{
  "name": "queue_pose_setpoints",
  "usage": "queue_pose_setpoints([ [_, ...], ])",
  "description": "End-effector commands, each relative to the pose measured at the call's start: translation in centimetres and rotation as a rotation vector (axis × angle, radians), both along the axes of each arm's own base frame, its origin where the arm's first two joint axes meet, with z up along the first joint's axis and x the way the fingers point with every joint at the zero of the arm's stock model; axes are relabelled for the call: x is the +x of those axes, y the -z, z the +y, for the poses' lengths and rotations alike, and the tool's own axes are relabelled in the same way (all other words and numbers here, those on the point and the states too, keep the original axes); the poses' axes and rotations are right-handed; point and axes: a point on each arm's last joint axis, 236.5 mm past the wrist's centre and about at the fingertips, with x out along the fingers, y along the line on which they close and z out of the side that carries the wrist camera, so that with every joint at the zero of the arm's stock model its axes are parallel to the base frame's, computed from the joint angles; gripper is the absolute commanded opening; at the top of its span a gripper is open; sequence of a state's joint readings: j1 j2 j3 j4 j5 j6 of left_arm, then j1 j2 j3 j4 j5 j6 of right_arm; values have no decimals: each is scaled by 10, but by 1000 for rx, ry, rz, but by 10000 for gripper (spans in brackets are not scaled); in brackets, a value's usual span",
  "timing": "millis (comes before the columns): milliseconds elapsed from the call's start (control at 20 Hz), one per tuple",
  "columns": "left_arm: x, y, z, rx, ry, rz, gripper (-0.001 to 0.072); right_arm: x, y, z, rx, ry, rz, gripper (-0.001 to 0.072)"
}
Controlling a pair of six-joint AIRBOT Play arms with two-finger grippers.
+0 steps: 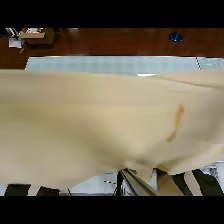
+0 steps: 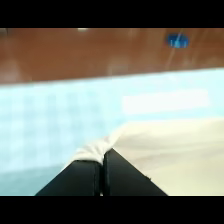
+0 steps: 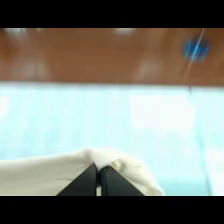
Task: Fold the shirts.
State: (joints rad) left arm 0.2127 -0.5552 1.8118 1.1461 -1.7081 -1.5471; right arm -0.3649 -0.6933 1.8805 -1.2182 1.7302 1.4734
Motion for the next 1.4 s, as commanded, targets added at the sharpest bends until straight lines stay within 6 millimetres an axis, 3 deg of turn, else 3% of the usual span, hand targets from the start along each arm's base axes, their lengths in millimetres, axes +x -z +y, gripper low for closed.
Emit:
queue_pose_setpoints([
  [0, 54, 86, 12, -62, -10, 248, 23, 49, 68, -15, 84, -28, 255, 29],
  [200, 146, 184, 15, -208, 1, 346, 23, 139, 152, -11, 325, -134, 486, 29],
  [300, 187, 218, 21, -255, -16, 375, 23, 187, 185, -12, 371, -129, 521, 29],
  [550, 284, 261, 46, -306, -75, 336, 24, 293, 250, 19, 348, -136, 448, 30],
  [800, 354, 293, 78, -403, -216, 254, 24, 371, 276, 51, 335, -119, 260, 30],
  [950, 375, 313, 99, -396, -296, 216, 24, 400, 293, 47, 351, -73, 199, 30],
  [1050, 383, 333, 100, -393, -312, 235, 23, 405, 317, 46, 362, -54, 233, 29],
  [1350, 379, 412, 73, -354, -243, 423, 24, 384, 403, 56, 371, -70, 480, 30],
])
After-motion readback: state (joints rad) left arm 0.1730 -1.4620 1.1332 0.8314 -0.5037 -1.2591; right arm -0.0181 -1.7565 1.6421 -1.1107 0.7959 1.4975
